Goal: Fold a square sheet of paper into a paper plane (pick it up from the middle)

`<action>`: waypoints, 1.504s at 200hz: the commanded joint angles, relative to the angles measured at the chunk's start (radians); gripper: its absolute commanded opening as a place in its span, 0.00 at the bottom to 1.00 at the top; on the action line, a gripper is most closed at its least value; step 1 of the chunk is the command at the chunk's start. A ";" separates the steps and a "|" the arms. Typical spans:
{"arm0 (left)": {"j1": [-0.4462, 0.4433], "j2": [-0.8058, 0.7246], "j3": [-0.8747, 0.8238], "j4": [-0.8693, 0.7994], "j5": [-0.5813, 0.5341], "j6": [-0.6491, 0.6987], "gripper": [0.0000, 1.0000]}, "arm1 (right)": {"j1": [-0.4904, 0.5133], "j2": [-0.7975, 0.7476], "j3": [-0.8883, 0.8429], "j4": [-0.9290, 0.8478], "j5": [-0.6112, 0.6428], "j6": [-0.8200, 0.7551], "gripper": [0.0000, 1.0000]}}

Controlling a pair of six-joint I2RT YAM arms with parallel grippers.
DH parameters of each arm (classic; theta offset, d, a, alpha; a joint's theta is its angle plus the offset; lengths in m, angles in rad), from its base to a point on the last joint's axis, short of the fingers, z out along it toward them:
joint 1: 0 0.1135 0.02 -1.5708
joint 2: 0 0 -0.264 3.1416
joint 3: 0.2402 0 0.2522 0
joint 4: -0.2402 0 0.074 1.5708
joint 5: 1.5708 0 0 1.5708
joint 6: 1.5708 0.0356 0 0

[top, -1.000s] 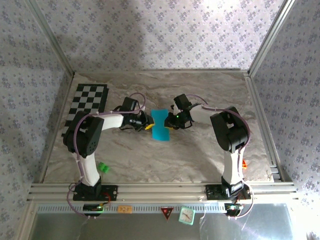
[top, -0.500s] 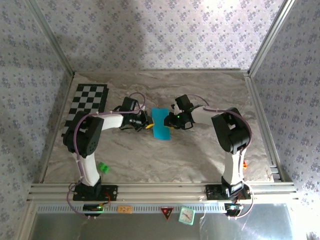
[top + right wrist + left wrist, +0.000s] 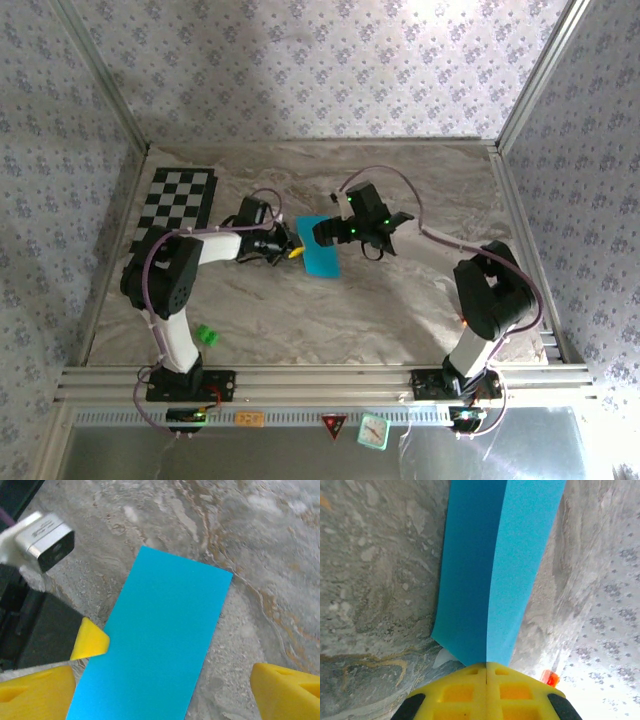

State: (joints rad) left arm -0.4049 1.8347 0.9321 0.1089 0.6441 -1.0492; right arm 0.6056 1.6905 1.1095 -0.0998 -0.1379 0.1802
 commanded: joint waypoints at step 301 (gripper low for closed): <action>0.033 -0.002 0.042 -0.055 0.048 -0.025 0.00 | 0.208 -0.049 -0.310 0.339 0.122 -0.559 0.46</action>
State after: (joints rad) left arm -0.3729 1.8343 0.9398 0.0784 0.6838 -1.0897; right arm 0.8143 1.6798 0.8150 0.2218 -0.0143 -0.3958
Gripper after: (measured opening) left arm 0.060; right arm 0.468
